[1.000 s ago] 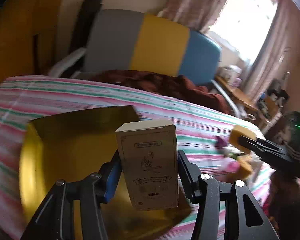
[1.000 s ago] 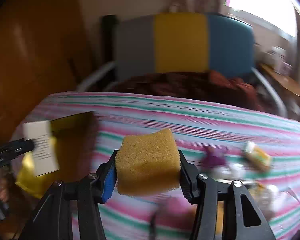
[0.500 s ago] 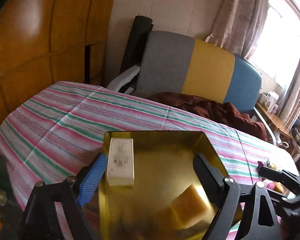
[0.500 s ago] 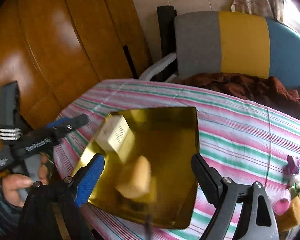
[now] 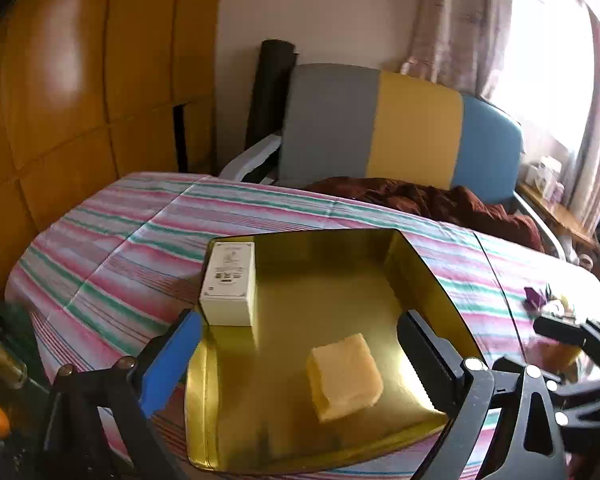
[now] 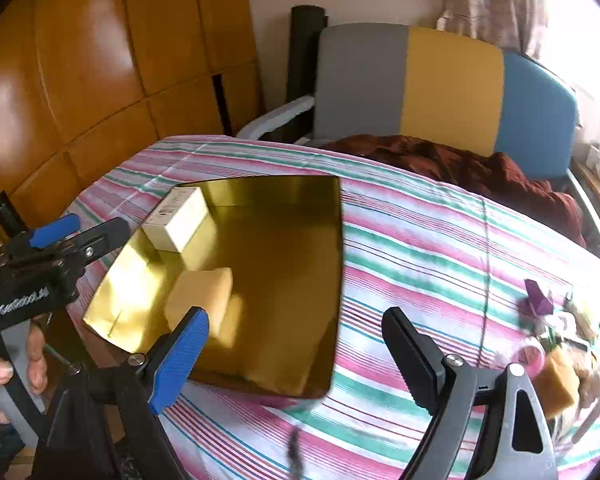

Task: Organize objects
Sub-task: 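Carry both items to the gold tray and open both tools to release, then move both tools back over the cluster of items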

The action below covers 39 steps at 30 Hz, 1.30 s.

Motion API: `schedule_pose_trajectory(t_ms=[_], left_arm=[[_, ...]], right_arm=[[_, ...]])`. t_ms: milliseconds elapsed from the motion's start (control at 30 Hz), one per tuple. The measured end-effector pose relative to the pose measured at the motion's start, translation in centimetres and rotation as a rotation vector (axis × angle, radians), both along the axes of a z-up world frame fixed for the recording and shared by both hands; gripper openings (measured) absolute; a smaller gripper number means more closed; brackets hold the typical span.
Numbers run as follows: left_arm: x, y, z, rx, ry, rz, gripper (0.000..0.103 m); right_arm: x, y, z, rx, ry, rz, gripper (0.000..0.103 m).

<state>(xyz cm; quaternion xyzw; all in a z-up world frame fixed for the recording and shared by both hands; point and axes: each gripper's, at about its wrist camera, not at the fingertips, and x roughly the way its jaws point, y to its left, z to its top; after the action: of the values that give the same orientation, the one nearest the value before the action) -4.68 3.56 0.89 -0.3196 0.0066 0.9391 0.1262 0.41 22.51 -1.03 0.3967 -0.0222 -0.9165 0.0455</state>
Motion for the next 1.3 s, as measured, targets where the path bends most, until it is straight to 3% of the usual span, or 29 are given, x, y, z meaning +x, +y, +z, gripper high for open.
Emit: schedule_pose_trajectory(t_ms=[400,933,1133,1300], left_arm=[[2.1,4.3,-0.6,0.0,-0.029,-0.175,0.099],[3.7,10.3,-1.3,0.014,-0.097,-0.375,0.099],[4.0,13.2,-1.4,0.049,-0.146,-0.455,0.098],[3.8,16.2,-1.8,0.093,-0.211,-0.531,0.096]], right_arm=[[2.9,7.2,-0.5,-0.004,-0.009,-0.185,0.09],[8.1,23.0,2.1,-0.02,0.077,-0.601,0.09],[9.4,27.1,0.8,-0.09,0.094,-0.715,0.09],[10.1,28.8,-1.5,-0.216,0.062,-0.753,0.09]])
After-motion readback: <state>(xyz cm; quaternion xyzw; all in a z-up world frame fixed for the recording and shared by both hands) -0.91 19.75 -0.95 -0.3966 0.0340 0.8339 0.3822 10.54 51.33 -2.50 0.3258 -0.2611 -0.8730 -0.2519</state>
